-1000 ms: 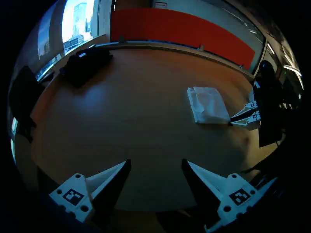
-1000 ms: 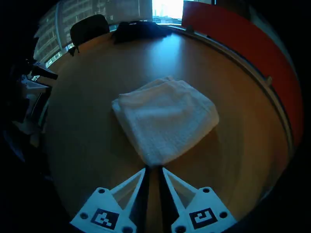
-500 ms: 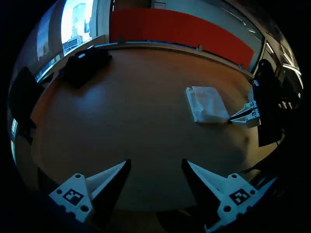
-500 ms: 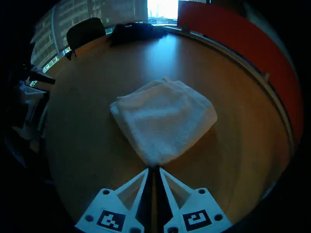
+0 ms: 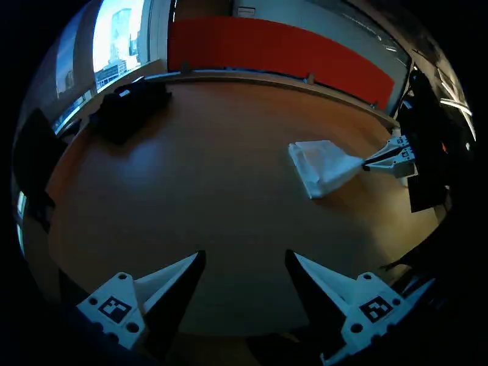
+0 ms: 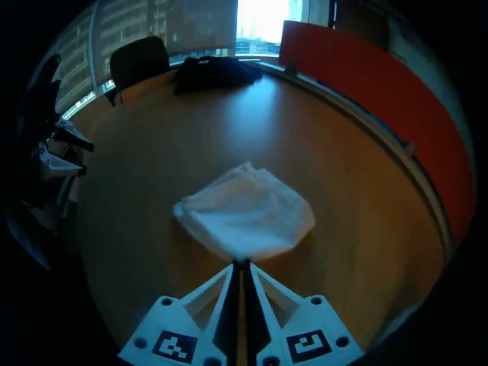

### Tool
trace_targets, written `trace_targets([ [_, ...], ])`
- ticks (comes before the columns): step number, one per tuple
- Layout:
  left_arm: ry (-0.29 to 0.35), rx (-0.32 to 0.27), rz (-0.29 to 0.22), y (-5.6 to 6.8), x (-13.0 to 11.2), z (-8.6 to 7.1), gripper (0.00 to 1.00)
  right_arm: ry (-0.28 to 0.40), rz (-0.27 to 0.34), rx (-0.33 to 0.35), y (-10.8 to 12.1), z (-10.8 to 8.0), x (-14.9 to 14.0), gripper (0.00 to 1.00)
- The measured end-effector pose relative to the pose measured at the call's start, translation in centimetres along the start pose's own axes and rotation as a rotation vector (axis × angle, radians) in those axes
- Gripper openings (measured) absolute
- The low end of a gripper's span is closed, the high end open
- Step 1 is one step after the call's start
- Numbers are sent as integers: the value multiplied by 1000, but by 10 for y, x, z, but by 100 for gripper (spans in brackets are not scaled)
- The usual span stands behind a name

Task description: Fold towel

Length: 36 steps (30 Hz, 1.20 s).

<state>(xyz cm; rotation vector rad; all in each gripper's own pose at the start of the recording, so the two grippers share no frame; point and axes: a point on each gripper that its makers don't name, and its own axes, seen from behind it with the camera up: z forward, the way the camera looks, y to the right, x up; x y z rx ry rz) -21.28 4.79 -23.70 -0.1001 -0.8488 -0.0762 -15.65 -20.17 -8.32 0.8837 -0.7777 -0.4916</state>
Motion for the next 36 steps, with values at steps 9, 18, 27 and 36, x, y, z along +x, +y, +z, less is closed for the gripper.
trace_targets([
  [9,31,-18,18,5,15,2,96,116,-47,-39,25,-26,66,4],
  [18,49,-33,32,8,27,3,97,190,-86,-86,53,-54,115,4],
  [27,59,-46,37,11,34,5,97,215,-64,-150,93,-85,126,4],
  [36,57,-62,48,17,39,9,97,215,-28,-249,147,-118,120,4],
])
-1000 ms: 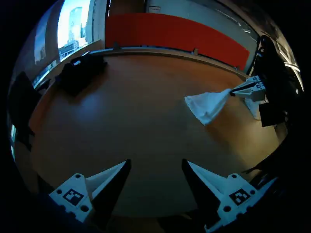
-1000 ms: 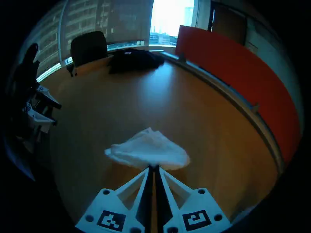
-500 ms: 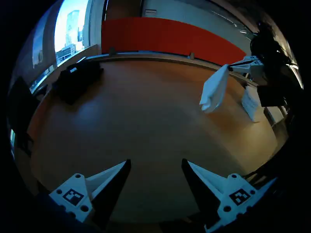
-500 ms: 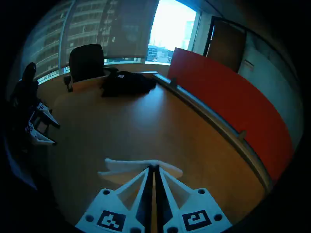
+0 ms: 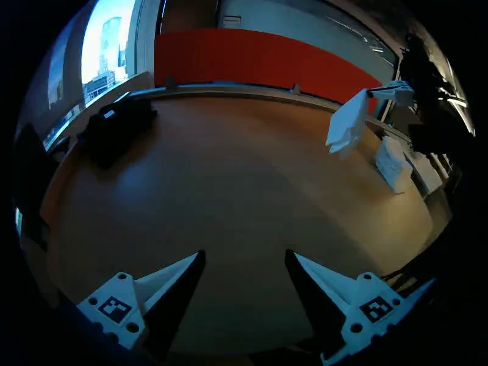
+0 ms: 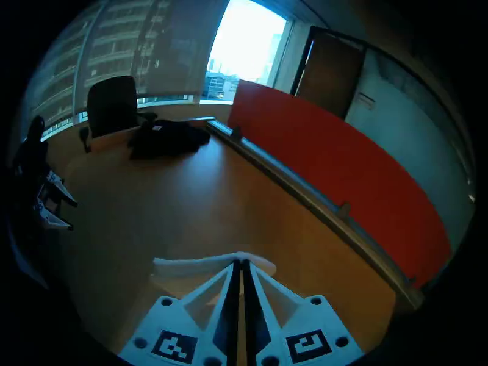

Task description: Fold towel

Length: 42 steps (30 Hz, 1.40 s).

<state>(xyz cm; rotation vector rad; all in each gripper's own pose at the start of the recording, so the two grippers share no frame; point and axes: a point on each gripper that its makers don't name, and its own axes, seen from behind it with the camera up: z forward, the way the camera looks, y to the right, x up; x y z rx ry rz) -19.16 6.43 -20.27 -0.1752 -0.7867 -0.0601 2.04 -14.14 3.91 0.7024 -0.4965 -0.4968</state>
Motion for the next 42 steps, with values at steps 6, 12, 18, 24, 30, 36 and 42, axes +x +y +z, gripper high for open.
trace_targets([
  [6,-2,-11,15,6,5,4,97,-14,20,-63,39,-14,-4,4],
  [12,-3,-17,19,10,9,6,97,-32,42,-124,77,-28,-13,4],
  [18,-7,-16,22,13,8,9,97,-60,60,-172,112,-42,-26,4],
  [24,-14,-21,26,18,7,11,97,-79,98,-215,144,-54,-37,4],
  [30,-16,-21,33,19,8,12,97,-96,138,-259,175,-65,-49,4],
  [36,-18,-18,36,19,10,12,97,-114,155,-301,200,-76,-58,3],
  [42,-19,-18,45,20,12,13,97,-137,162,-330,218,-86,-68,3],
])
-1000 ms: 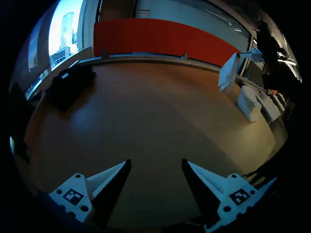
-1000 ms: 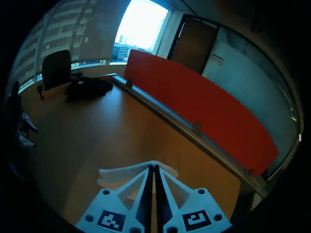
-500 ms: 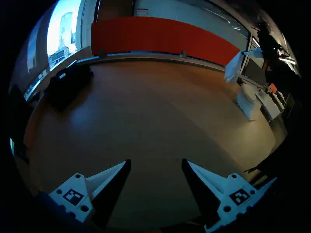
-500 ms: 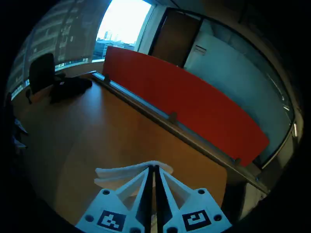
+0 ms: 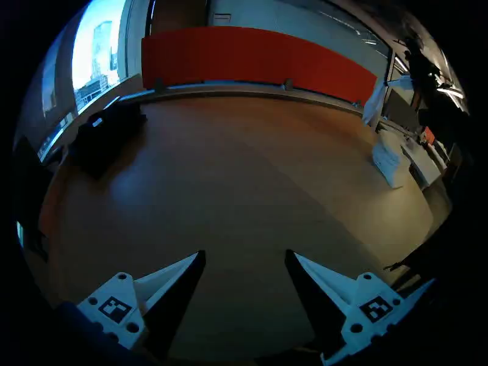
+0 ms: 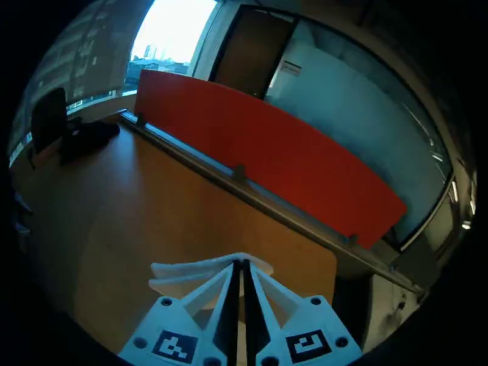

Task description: Fold towel

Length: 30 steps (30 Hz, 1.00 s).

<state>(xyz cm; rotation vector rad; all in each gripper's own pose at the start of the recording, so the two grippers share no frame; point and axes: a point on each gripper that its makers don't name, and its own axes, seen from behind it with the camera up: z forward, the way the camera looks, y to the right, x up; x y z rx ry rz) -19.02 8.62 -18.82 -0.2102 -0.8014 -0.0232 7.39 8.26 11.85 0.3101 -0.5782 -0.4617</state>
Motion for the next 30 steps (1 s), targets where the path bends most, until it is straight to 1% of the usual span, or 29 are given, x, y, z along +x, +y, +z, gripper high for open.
trace_targets([
  [3,-1,-1,1,1,1,1,97,-9,5,-12,8,-2,-4,3],
  [11,-4,-7,8,5,2,3,97,-18,20,-33,19,-10,-14,3],
  [20,-7,-19,22,11,5,4,97,-21,45,-55,30,-27,-27,3],
  [26,-8,-27,35,15,6,5,97,-38,67,-67,34,-43,-48,3],
  [30,-8,-34,38,18,7,6,97,-61,88,-77,35,-55,-71,3],
])
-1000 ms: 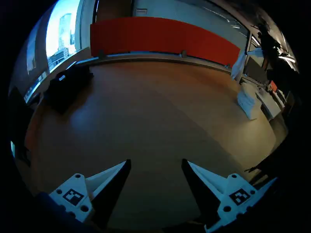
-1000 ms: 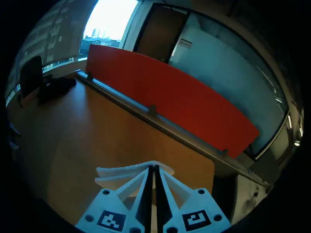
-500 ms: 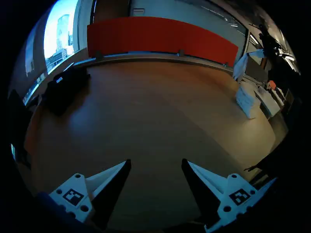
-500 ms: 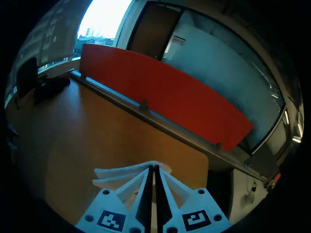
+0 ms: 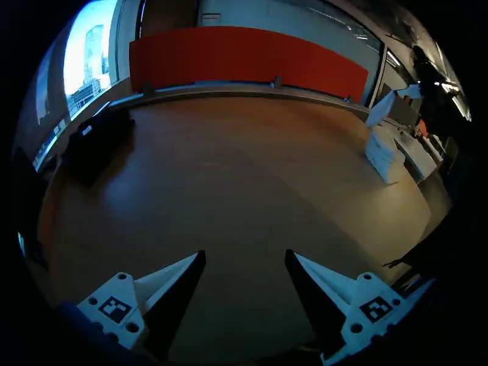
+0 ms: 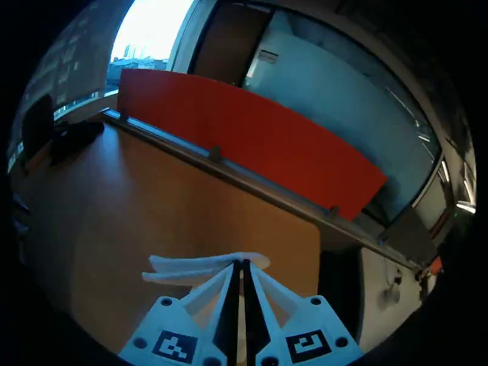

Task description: Fold towel

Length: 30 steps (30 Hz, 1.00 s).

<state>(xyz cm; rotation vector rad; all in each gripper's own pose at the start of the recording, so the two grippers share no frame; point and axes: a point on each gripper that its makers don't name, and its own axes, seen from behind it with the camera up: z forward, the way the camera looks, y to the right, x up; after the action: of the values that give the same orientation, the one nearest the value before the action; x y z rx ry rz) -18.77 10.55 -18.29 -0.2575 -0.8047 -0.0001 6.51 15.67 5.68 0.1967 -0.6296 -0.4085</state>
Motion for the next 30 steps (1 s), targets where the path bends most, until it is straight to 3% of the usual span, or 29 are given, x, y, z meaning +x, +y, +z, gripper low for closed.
trace_targets([
  [16,-10,-5,6,2,-7,-3,97,-164,90,-39,11,-25,-120,3],
  [30,-15,-1,10,-2,-11,-5,97,-260,148,-43,4,-24,-176,3],
])
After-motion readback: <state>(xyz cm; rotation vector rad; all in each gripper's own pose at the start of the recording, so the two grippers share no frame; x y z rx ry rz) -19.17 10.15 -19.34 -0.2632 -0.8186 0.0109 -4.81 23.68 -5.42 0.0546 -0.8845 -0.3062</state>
